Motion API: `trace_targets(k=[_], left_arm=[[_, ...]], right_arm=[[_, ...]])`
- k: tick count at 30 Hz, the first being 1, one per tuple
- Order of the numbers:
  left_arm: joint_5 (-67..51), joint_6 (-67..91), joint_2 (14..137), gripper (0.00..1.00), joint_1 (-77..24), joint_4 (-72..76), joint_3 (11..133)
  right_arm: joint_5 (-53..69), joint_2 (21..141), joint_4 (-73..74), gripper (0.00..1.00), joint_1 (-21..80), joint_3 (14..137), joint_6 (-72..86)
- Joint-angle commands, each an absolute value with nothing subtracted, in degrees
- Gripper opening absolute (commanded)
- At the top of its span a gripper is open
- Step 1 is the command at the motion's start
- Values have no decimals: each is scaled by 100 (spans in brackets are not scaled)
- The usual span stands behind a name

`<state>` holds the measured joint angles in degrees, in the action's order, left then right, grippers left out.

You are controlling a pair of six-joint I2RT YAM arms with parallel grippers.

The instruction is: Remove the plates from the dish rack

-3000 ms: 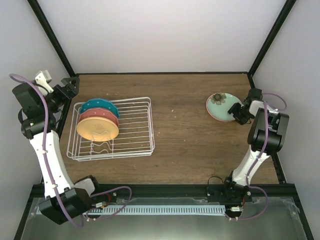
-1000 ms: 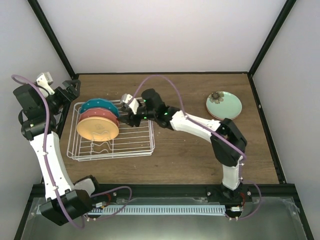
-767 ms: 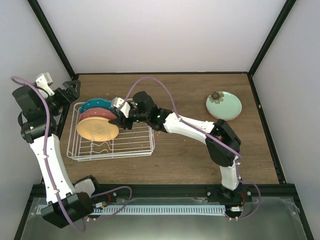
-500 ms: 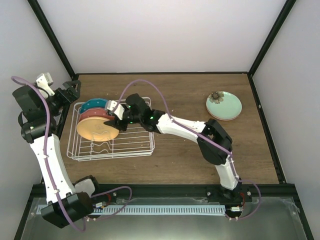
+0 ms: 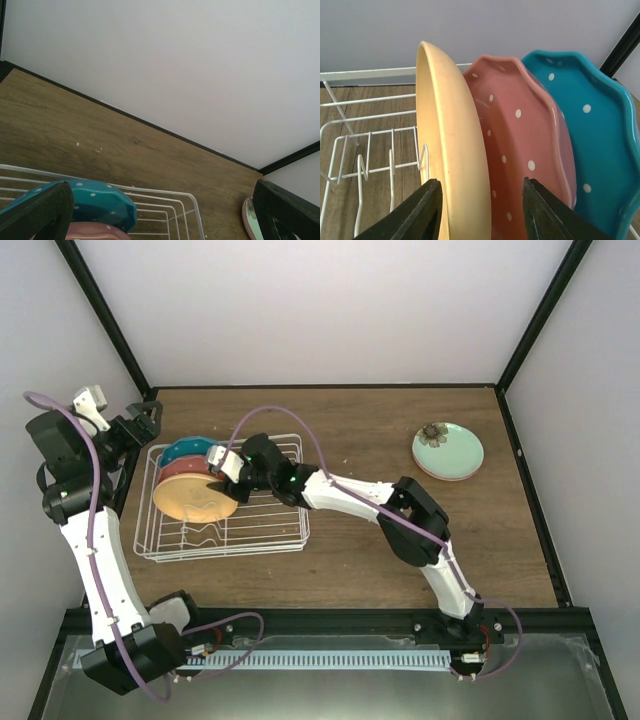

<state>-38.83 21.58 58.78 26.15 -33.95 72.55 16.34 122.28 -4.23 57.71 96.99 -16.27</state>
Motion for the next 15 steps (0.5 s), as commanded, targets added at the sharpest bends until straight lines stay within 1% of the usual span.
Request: trace_targets(k=[1, 3, 4, 6, 9, 11, 15], left_arm=[[-3939, 2145, 5871, 100, 2610, -3327, 7183], [-3939, 2190, 5871, 100, 2608, -3299, 7166], [-3939, 2208, 5871, 100, 2603, -3276, 7163], [-3938, 2235, 5871, 100, 2609, -3261, 7148], [-3933, 2260, 5863, 100, 2610, -3252, 7137], [-3929, 2259, 5859, 100, 2607, -3256, 7133], [-3912, 2271, 5847, 100, 2606, -3255, 7119]], right_arm=[[1487, 12357, -393, 45, 5852, 9956, -1752], [1443, 12356, -418, 40, 5852, 9928, -1755], [1430, 12344, -438, 35, 5856, 9917, -1759], [1333, 12333, -428, 19, 5862, 9929, -1757], [1187, 12298, -361, 7, 5884, 9898, -1806], [1055, 12219, -406, 1, 5914, 9800, -1842], [664, 11911, -717, 1, 5993, 9370, -1906]])
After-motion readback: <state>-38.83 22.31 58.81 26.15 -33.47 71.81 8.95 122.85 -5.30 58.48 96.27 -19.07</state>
